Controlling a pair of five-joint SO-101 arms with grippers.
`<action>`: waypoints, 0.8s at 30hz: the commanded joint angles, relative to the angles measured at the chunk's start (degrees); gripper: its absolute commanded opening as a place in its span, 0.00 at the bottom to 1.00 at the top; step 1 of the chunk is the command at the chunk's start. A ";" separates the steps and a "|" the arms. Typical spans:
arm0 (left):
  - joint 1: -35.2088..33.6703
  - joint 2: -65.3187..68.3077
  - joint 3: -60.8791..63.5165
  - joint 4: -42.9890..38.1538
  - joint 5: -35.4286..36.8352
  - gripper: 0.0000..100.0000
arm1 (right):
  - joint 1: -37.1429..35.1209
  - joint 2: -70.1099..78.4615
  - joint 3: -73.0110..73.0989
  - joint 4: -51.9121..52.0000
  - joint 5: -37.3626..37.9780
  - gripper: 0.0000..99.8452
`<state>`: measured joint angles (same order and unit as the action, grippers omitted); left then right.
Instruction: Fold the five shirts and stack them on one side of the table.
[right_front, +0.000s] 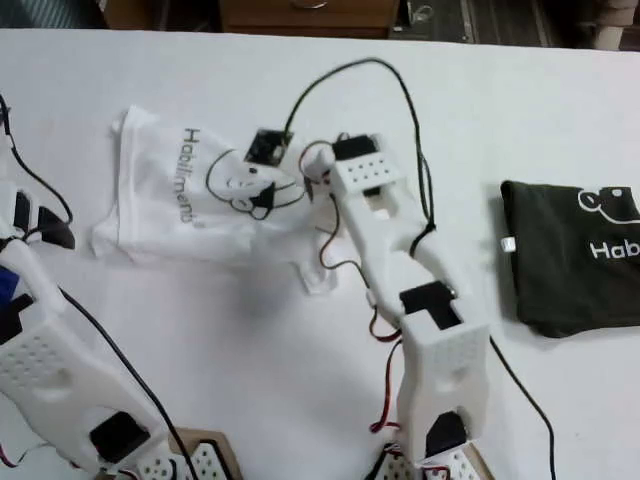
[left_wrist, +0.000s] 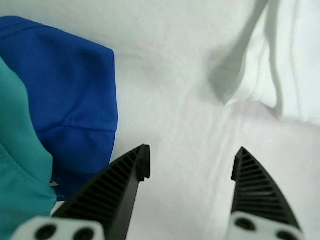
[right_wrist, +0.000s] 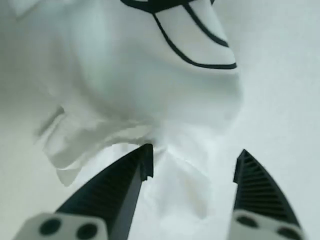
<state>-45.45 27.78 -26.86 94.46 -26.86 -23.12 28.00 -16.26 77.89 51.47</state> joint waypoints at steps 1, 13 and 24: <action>0.26 -0.26 -1.89 0.53 -0.35 0.29 | 0.31 -0.22 -8.26 7.25 0.26 0.28; 0.26 -0.26 -1.89 0.18 -0.44 0.29 | -0.13 -1.80 -7.82 18.77 8.79 0.28; 0.26 -0.26 -1.89 0.44 -0.44 0.29 | -1.54 1.54 -5.36 14.02 16.53 0.28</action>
<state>-45.45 27.78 -26.86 94.46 -26.86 -24.00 28.79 -21.45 92.40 67.03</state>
